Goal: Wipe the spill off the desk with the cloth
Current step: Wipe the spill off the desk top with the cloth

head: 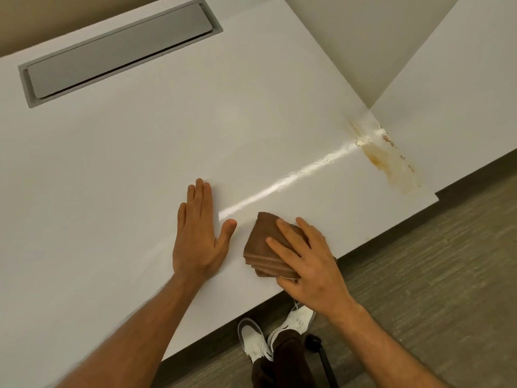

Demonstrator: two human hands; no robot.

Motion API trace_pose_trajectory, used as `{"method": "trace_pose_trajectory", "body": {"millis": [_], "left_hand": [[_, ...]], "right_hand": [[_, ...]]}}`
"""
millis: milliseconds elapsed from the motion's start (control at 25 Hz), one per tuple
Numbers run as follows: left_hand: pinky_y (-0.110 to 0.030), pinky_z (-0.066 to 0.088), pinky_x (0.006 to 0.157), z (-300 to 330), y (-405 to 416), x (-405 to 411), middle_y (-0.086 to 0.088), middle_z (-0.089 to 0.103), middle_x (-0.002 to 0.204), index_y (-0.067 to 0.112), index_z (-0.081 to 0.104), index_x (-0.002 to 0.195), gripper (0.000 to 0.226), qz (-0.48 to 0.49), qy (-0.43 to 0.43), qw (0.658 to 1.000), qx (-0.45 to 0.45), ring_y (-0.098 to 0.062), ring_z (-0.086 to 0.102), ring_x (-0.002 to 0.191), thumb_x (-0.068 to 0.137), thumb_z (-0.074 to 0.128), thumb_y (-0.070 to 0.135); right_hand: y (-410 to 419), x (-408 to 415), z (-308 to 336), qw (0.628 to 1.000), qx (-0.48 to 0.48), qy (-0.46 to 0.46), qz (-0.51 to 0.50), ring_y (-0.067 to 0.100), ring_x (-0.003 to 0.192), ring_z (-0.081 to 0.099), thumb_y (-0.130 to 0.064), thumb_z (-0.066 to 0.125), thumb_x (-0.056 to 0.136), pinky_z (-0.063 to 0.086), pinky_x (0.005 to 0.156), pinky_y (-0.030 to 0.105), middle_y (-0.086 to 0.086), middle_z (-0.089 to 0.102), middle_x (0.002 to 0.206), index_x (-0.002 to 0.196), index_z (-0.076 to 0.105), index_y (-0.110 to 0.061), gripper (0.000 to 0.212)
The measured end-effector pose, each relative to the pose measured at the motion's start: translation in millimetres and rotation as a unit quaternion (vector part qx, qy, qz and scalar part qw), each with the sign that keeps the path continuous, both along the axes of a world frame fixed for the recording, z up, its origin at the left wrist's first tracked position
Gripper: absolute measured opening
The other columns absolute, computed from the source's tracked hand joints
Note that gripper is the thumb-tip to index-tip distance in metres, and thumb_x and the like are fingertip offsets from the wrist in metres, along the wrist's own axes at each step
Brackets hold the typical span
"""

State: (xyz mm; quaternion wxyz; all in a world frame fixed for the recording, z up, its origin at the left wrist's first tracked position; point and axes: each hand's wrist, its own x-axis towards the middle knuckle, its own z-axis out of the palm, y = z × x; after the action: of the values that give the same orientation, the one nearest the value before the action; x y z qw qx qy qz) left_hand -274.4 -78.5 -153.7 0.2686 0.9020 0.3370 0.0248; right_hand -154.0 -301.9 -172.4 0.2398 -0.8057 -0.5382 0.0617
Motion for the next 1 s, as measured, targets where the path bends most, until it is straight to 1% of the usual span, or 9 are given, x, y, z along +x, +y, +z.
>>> {"method": "trace_pose_trajectory", "body": {"millis": [120,240,320,360,440,520,680,880,1000], "left_hand": [[-0.031,-0.009,0.13,0,-1,0,0.004,-0.007,0.176,0.014,-0.001,0.168,0.104,-0.007,0.012,1.0,0.009,-0.01,-0.014,0.161,0.091,0.001,0.084],[-0.031,-0.01,0.13,-1,0,2,0.003,-0.006,0.177,0.015,0.0,0.168,0.102,-0.014,0.019,1.0,0.012,-0.009,-0.014,0.161,0.092,0.004,0.083],[-0.028,-0.014,0.128,-1,2,4,0.003,-0.007,0.177,0.016,0.001,0.168,0.101,-0.024,0.028,0.999,0.021,-0.01,-0.015,0.161,0.093,0.005,0.082],[-0.026,-0.016,0.127,-1,2,5,0.002,-0.008,0.177,0.016,0.002,0.169,0.101,-0.03,0.035,0.999,0.029,-0.011,-0.015,0.161,0.093,0.004,0.082],[-0.025,-0.018,0.126,-2,2,6,0.001,-0.009,0.177,0.016,0.003,0.169,0.099,-0.04,0.046,0.997,0.043,-0.013,-0.014,0.162,0.094,0.005,0.081],[-0.029,-0.016,0.128,-3,2,4,0.001,-0.009,0.177,0.016,0.003,0.169,0.097,-0.04,0.05,0.997,0.05,-0.014,-0.014,0.162,0.095,0.008,0.079],[-0.03,-0.015,0.128,-2,3,5,0.001,-0.009,0.177,0.016,0.003,0.169,0.097,-0.039,0.053,0.997,0.05,-0.014,-0.013,0.162,0.095,0.006,0.08],[-0.025,-0.02,0.125,-1,2,3,0.0,-0.009,0.176,0.015,0.002,0.168,0.1,-0.038,0.052,0.997,0.049,-0.015,-0.013,0.162,0.093,0.0,0.081],[-0.031,-0.014,0.129,-1,0,3,0.002,-0.005,0.176,0.015,0.007,0.168,0.094,-0.028,0.046,0.998,0.033,-0.012,-0.011,0.162,0.096,0.012,0.075]], "right_hand": [[-11,21,16,0.986,0.042,0.06,-0.151,0.041,0.129,0.052,-0.009,0.079,0.079,0.053,0.098,0.057,0.016,0.051,0.151,0.14,0.06,-0.016,0.064],[-20,53,38,0.932,0.146,0.173,-0.282,0.022,0.128,0.058,0.01,0.075,0.078,0.055,0.102,0.044,0.003,0.059,0.142,0.136,0.063,-0.025,0.069],[-30,82,50,0.908,0.177,0.169,-0.339,0.008,0.127,0.058,0.001,0.074,0.083,0.054,0.104,0.034,-0.004,0.06,0.139,0.138,0.061,-0.029,0.064],[-34,95,51,0.902,0.161,0.169,-0.363,0.006,0.129,0.055,-0.006,0.073,0.086,0.052,0.107,0.035,-0.006,0.057,0.143,0.142,0.057,-0.032,0.063],[-37,107,45,0.899,0.052,0.173,-0.399,0.017,0.143,0.042,-0.021,0.073,0.092,0.041,0.117,0.048,0.0,0.04,0.16,0.153,0.042,-0.031,0.069],[-30,101,31,0.908,-0.041,0.121,-0.4,0.031,0.151,0.027,-0.036,0.075,0.091,0.029,0.122,0.055,0.009,0.024,0.168,0.159,0.031,-0.022,0.082],[9,82,19,0.921,-0.009,0.092,-0.378,0.032,0.15,0.03,-0.043,0.079,0.085,0.028,0.119,0.055,0.009,0.03,0.166,0.158,0.033,-0.024,0.088],[44,27,13,0.96,0.035,0.095,-0.26,0.03,0.14,0.047,-0.019,0.084,0.077,0.042,0.111,0.05,0.007,0.047,0.157,0.146,0.053,-0.023,0.075],[46,-10,18,0.967,0.079,0.132,-0.202,0.027,0.134,0.055,-0.027,0.071,0.085,0.048,0.106,0.041,0.005,0.057,0.149,0.134,0.066,-0.021,0.05]]}}
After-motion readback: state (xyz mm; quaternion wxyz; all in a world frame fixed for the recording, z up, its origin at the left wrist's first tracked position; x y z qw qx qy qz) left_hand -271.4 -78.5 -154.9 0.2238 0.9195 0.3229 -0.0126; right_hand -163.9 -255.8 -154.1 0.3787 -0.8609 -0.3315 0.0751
